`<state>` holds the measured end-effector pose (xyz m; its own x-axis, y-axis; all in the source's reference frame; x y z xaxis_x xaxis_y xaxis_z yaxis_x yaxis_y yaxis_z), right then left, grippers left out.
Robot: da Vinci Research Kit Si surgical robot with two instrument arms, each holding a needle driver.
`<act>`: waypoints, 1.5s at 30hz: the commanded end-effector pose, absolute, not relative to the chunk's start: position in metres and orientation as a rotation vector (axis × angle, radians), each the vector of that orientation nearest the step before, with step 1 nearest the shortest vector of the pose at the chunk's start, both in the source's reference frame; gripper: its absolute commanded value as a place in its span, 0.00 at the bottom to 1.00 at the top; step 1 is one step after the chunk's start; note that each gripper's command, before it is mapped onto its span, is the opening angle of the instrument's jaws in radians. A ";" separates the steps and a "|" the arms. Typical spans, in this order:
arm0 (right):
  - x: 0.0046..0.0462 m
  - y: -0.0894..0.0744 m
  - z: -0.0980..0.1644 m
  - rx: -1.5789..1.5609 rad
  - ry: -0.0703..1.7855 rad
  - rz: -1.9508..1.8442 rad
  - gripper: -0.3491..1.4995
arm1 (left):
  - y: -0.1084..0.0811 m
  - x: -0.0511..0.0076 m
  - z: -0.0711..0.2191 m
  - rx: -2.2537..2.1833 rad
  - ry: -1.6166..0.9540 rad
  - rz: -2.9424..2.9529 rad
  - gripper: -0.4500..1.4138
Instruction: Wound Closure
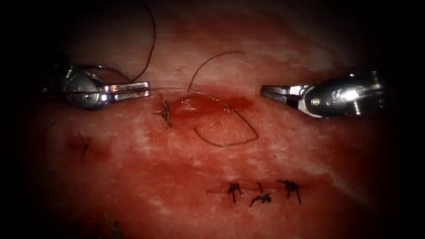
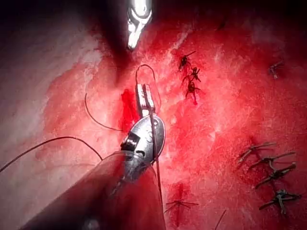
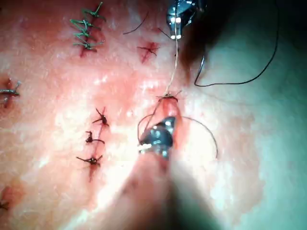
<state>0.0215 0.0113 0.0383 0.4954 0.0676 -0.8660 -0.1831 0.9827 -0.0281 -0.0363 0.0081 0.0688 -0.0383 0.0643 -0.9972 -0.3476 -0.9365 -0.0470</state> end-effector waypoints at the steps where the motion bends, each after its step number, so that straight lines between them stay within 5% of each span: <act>1: 0.0233 0.011 0.041 -0.108 1.055 0.159 0.00 | 0.007 -0.0369 0.069 -1.961 0.291 2.053 0.00; 12: 0.0311 0.009 0.047 0.003 1.155 0.171 0.00 | 0.008 -0.0374 0.070 -1.971 0.292 2.053 0.00; 45: 0.0342 0.008 0.044 0.210 1.510 0.440 0.00 | 0.006 -0.0396 0.079 -1.880 0.314 2.117 0.00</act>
<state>0.0336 0.0087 0.0434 0.0057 0.4028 -0.9153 -0.1506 0.9052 0.3974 -0.0391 0.0068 0.0788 -0.1050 0.0691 -0.9921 -0.3581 -0.9333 -0.0271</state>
